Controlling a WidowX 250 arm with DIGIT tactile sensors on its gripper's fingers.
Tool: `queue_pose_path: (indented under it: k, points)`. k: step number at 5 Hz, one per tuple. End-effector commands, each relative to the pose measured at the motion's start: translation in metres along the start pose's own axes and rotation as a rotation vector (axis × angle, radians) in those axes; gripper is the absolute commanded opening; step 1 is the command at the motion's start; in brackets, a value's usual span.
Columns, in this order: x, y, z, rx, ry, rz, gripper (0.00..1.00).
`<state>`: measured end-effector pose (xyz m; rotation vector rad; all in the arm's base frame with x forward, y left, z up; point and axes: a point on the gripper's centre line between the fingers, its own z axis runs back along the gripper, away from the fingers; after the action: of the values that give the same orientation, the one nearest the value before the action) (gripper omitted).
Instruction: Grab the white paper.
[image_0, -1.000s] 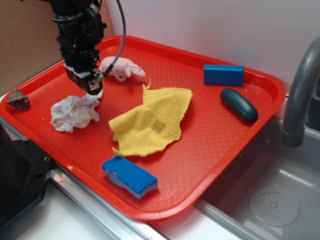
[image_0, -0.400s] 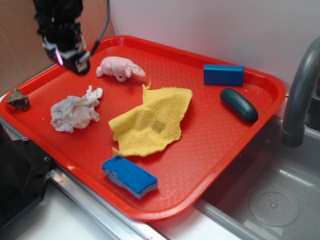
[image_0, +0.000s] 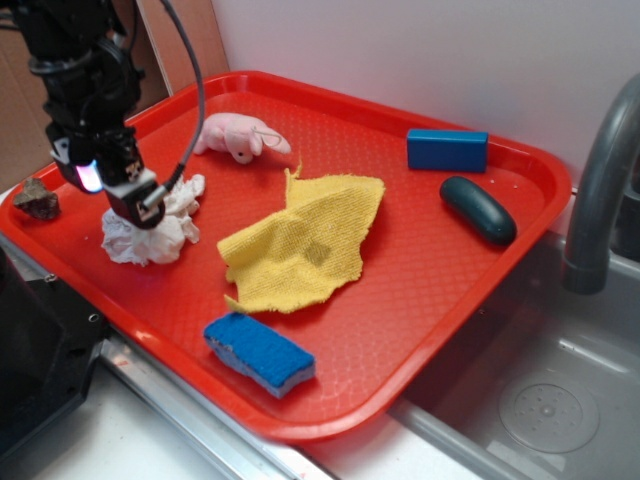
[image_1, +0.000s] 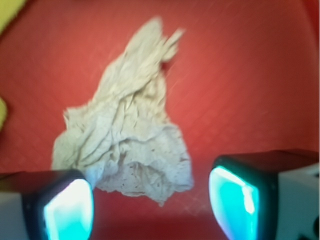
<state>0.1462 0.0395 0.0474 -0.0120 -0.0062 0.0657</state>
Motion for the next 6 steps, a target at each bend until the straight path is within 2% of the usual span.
queue_pose_path:
  k: [1, 2, 3, 5, 6]
  points:
    - [0.022, -0.011, -0.024, -0.091, -0.015, -0.078, 1.0]
    - [0.029, -0.015, -0.02, -0.084, -0.025, -0.109, 1.0]
    - [0.029, -0.017, -0.017, -0.055, -0.025, -0.102, 0.0]
    - [0.029, -0.022, -0.019, -0.049, -0.012, -0.123, 0.0]
    - [0.032, -0.026, -0.01, -0.02, 0.008, -0.128, 0.0]
